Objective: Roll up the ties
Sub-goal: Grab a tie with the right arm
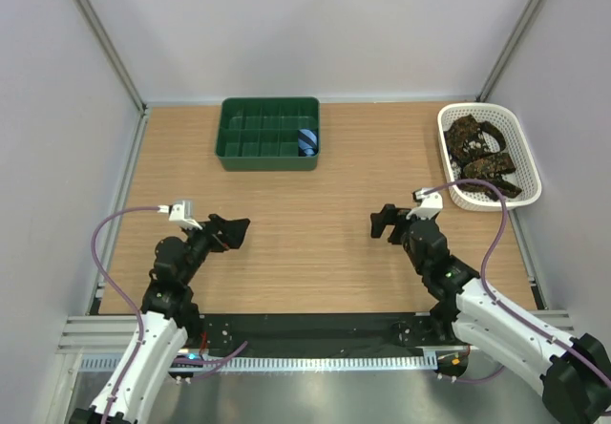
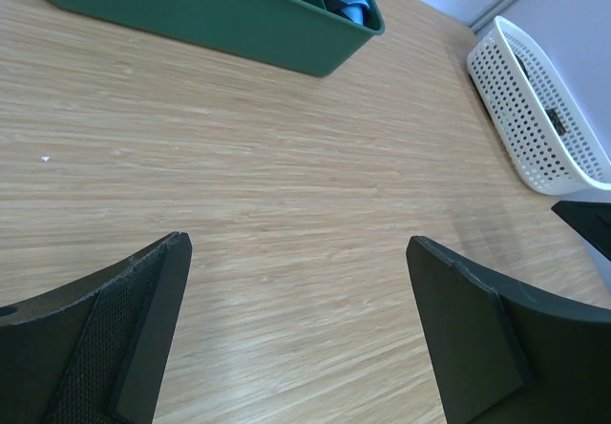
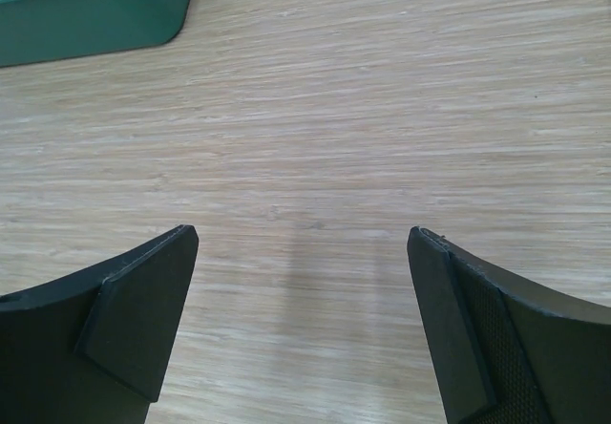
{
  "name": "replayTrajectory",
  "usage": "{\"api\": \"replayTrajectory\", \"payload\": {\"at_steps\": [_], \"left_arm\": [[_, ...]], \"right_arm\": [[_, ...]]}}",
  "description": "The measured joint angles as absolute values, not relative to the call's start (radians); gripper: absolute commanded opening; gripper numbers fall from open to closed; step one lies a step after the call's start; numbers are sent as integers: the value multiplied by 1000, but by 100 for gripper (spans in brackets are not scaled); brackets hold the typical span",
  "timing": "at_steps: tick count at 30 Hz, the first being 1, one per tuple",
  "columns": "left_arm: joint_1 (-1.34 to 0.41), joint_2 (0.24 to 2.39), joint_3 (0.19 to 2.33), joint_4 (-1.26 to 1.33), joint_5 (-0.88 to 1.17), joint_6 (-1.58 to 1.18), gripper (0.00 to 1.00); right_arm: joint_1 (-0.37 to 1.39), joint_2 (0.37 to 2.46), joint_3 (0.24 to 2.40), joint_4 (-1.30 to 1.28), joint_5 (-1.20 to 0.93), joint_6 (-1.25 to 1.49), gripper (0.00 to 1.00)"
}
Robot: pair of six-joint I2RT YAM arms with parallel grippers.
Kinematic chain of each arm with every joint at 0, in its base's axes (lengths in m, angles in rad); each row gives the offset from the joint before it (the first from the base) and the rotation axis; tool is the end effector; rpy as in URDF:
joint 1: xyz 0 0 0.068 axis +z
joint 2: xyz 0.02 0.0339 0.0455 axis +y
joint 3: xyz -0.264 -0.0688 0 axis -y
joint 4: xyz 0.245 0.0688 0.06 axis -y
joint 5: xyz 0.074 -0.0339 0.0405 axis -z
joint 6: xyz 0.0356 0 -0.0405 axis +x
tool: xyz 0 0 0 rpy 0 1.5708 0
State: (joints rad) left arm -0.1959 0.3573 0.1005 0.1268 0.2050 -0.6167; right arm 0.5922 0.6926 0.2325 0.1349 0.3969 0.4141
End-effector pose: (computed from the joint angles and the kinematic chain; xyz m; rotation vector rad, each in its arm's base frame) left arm 0.1289 -0.0330 0.1875 -0.2113 1.7474 -0.7738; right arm 0.1439 0.0803 0.1929 0.1023 1.8793 0.3169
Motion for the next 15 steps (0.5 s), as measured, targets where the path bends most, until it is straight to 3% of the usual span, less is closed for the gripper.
{"api": "replayTrajectory", "payload": {"at_steps": [6, 11, 15], "left_arm": [[-196, 382, 102, 146, 221, -617, 100], [-196, 424, 110, 163, 241, -617, 100], [-196, 432, 120, 145, 223, -616, 100]], "right_arm": [[585, 774, 341, 71, 427, 434, 97], [495, 1056, 724, -62, 446, 455, 96], [269, 1225, 979, -157, 399, 499, 100]]}}
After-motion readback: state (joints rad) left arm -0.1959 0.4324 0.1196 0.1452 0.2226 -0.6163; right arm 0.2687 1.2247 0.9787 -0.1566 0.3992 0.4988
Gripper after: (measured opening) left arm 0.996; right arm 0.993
